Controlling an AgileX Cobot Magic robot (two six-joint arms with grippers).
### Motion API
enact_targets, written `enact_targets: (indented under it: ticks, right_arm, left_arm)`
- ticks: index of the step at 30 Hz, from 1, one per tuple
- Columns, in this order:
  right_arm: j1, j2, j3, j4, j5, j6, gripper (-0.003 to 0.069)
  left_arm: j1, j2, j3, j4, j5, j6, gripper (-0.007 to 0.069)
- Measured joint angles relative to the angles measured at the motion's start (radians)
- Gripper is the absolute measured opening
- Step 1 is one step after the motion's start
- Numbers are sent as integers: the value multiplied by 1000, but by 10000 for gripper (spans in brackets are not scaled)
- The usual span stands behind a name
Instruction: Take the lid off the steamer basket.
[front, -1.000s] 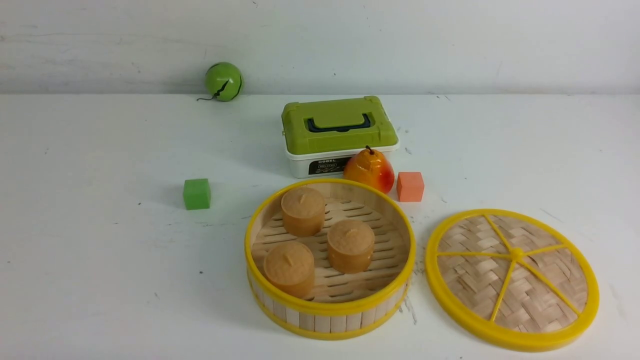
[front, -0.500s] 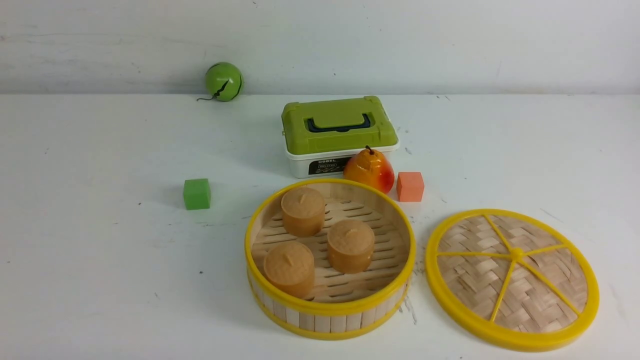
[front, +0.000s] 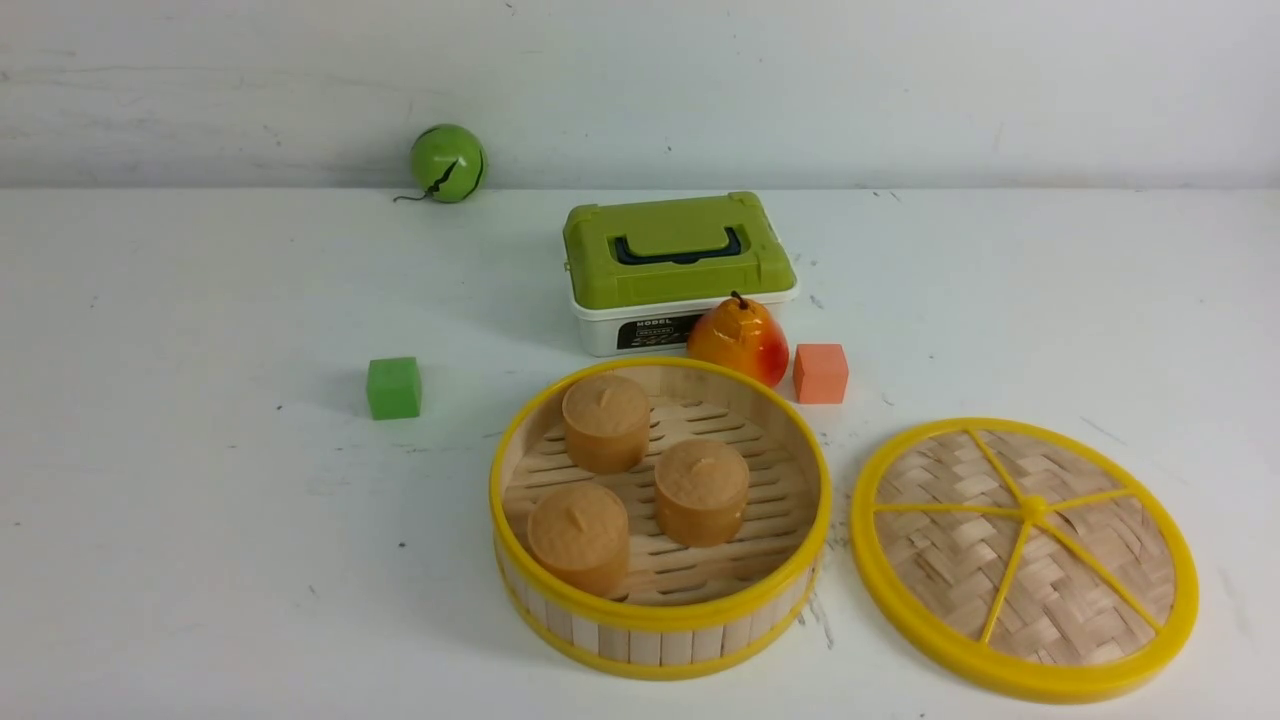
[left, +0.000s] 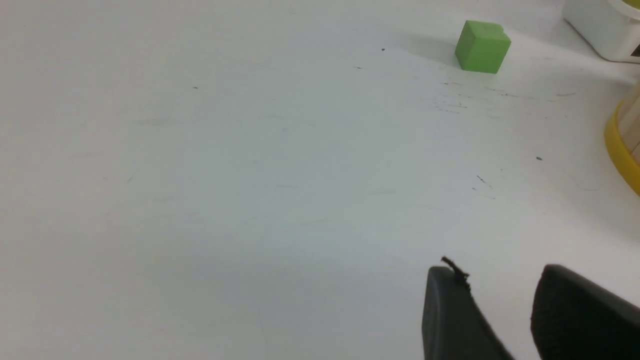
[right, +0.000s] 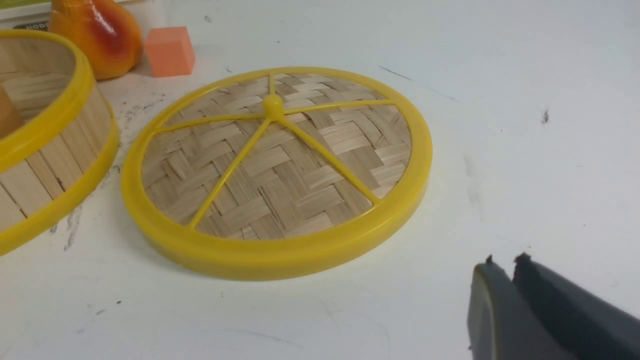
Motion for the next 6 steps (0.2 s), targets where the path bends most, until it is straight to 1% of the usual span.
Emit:
enact_targets:
  ticks: [6]
  right_arm:
    - [0, 0, 0, 0, 0, 0, 62]
  left_arm:
    - [0, 0, 0, 0, 0, 0, 239]
